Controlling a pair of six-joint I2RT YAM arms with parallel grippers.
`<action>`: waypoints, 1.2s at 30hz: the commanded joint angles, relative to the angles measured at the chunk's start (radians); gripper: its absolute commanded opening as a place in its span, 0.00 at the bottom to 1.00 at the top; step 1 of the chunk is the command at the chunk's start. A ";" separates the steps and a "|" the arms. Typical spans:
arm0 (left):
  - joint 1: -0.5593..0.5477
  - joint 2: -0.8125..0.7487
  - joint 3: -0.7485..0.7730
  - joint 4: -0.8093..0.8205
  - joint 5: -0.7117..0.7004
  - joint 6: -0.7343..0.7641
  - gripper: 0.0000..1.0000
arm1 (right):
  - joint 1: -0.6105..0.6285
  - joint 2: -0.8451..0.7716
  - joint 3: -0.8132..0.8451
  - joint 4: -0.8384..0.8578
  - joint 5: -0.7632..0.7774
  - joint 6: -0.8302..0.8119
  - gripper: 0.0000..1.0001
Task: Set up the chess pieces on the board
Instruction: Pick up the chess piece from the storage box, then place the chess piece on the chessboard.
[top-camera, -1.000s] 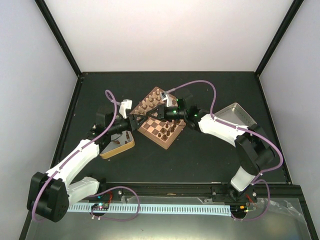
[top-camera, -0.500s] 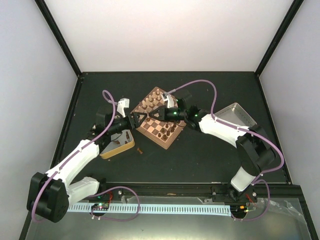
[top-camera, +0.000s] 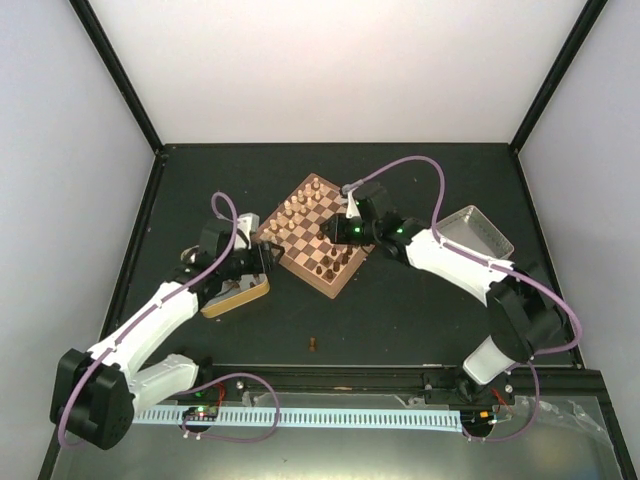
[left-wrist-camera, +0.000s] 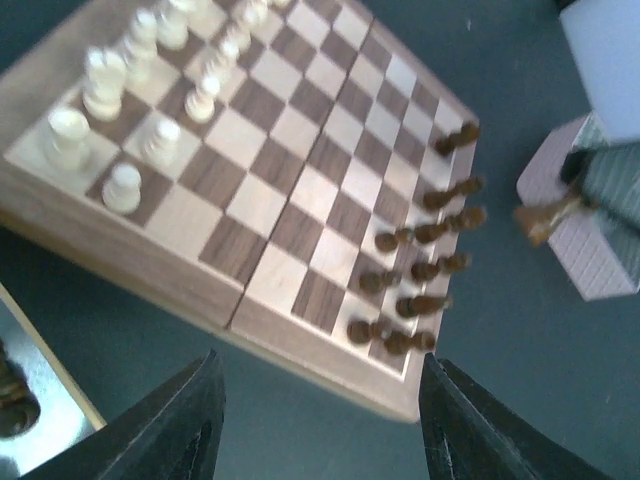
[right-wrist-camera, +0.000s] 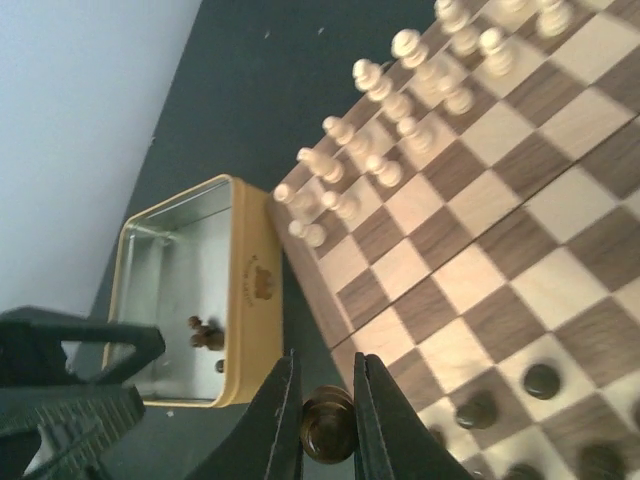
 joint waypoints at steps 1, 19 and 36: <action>-0.065 -0.013 0.028 -0.161 -0.037 0.096 0.54 | -0.011 -0.072 -0.016 -0.085 0.192 -0.069 0.05; -0.168 0.031 0.053 -0.162 -0.108 0.068 0.56 | -0.185 0.003 0.012 -0.169 0.482 -0.199 0.07; -0.165 -0.021 0.079 -0.259 -0.344 -0.013 0.57 | -0.206 0.207 0.114 -0.118 0.577 -0.322 0.07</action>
